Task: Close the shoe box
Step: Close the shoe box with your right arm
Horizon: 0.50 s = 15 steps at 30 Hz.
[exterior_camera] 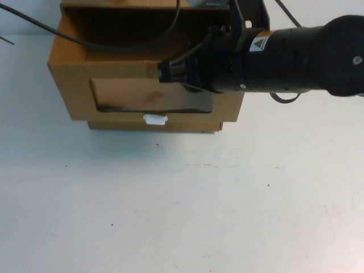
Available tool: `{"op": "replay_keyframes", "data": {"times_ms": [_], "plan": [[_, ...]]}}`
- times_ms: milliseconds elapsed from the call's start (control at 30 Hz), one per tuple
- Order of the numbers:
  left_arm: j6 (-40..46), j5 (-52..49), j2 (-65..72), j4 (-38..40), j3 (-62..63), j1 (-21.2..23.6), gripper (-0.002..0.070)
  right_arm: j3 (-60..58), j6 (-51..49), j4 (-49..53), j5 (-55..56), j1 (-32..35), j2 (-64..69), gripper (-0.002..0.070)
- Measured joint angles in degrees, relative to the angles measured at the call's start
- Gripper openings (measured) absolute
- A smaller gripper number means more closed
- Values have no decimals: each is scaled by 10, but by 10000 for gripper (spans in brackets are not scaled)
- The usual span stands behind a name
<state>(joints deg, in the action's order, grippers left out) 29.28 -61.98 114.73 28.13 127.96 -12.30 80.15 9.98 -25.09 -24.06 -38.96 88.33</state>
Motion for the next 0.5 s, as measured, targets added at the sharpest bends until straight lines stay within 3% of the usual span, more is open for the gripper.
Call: {"op": "replay_keyframes", "data": {"times_ms": [200,500], "plan": [[0,0,0,0,0,0,-5,1,39,-32,-44,-1,-16,-11],[0,-2,0,0,1,0,-5,8,44,-35,-2,3,42,-11]]}}
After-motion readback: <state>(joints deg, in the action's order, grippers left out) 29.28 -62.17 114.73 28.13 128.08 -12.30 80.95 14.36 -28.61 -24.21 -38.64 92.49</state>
